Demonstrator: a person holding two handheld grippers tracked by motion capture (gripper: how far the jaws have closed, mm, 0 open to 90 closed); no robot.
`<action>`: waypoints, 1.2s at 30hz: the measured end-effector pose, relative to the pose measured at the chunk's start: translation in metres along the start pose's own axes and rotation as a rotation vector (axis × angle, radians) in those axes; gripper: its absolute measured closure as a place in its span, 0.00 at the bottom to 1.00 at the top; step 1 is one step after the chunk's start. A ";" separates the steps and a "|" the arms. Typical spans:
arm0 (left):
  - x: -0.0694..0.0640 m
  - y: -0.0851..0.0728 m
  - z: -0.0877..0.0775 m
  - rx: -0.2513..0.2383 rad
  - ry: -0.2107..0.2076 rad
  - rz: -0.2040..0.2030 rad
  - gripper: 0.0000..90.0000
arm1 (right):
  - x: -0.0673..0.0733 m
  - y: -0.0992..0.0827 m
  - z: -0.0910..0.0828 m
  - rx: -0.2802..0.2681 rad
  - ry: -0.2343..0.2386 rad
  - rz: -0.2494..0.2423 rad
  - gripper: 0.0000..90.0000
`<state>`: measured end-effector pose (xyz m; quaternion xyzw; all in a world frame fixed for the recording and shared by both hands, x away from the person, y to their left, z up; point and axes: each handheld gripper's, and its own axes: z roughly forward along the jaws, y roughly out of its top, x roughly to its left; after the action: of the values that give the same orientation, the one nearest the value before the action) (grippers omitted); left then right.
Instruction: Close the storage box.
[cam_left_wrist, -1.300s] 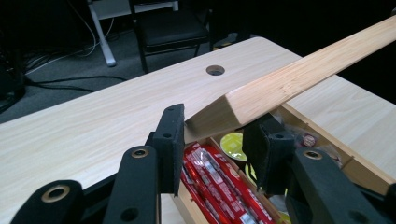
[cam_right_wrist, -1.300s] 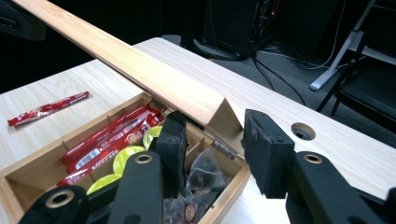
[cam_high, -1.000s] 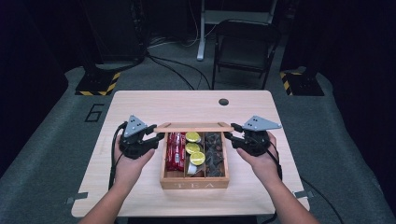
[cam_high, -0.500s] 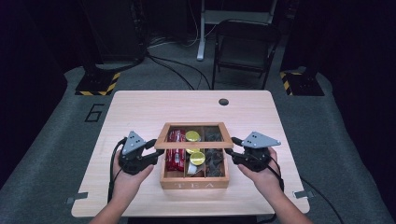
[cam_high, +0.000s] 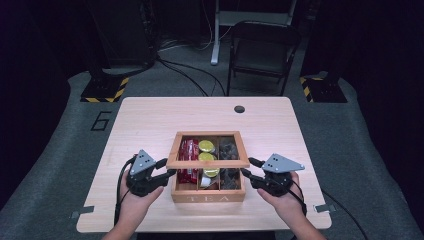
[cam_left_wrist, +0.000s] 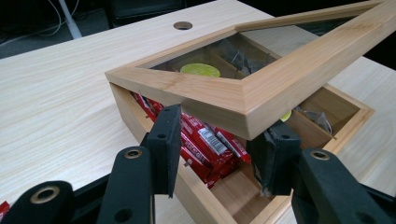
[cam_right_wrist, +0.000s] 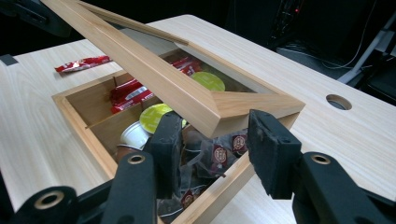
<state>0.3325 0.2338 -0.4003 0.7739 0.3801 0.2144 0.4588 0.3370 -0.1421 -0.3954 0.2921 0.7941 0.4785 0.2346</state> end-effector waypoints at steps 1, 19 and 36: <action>-0.001 -0.001 -0.001 -0.002 0.004 0.003 0.62 | 0.002 -0.001 -0.002 -0.001 0.008 0.006 0.62; -0.006 -0.036 0.005 0.020 -0.021 0.017 0.61 | 0.010 -0.027 -0.003 0.072 0.051 0.020 0.68; -0.011 -0.057 0.012 0.082 -0.038 0.020 0.61 | 0.019 -0.042 0.001 0.060 0.061 0.019 0.69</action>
<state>0.3111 0.2350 -0.4553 0.7999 0.3720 0.1884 0.4316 0.3140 -0.1443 -0.4357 0.2917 0.8120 0.4655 0.1971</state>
